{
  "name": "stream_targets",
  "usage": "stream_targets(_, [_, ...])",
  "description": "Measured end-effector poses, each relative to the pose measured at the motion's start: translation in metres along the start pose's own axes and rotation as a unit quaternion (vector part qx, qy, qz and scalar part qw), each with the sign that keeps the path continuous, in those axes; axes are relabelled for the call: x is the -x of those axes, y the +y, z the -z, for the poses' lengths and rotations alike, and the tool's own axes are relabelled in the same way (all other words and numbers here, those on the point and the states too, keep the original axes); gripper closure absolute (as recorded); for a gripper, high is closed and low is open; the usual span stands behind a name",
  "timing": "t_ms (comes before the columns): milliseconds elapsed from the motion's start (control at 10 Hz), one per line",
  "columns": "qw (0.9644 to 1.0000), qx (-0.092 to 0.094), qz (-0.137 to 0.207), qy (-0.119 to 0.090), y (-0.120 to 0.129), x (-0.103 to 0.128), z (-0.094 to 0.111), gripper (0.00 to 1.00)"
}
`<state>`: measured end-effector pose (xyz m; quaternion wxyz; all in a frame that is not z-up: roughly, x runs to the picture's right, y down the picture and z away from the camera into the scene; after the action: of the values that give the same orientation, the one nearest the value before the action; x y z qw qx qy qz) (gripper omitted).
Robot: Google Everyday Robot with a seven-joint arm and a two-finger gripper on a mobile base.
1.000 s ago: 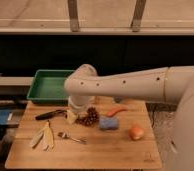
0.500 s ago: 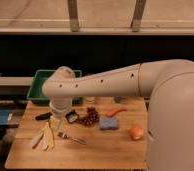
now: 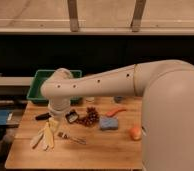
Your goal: Place fork in red bowl
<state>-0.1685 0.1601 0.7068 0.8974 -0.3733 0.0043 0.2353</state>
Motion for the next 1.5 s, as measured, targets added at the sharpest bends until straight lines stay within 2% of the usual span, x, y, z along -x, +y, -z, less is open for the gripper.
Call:
stream_targets(100, [0.9999,0.013,0.005,0.004,0.007,0.003,-0.018,0.28])
stream_targets(300, [0.9995,0.027,0.009,0.009,0.013,0.006,-0.036,0.28])
stream_targets(1100, [0.9979,0.061,-0.013,0.018,0.012,-0.006,-0.071,0.28])
stream_targets(1500, [0.9979,0.059,-0.015,0.022,0.012,-0.006,-0.072,0.28])
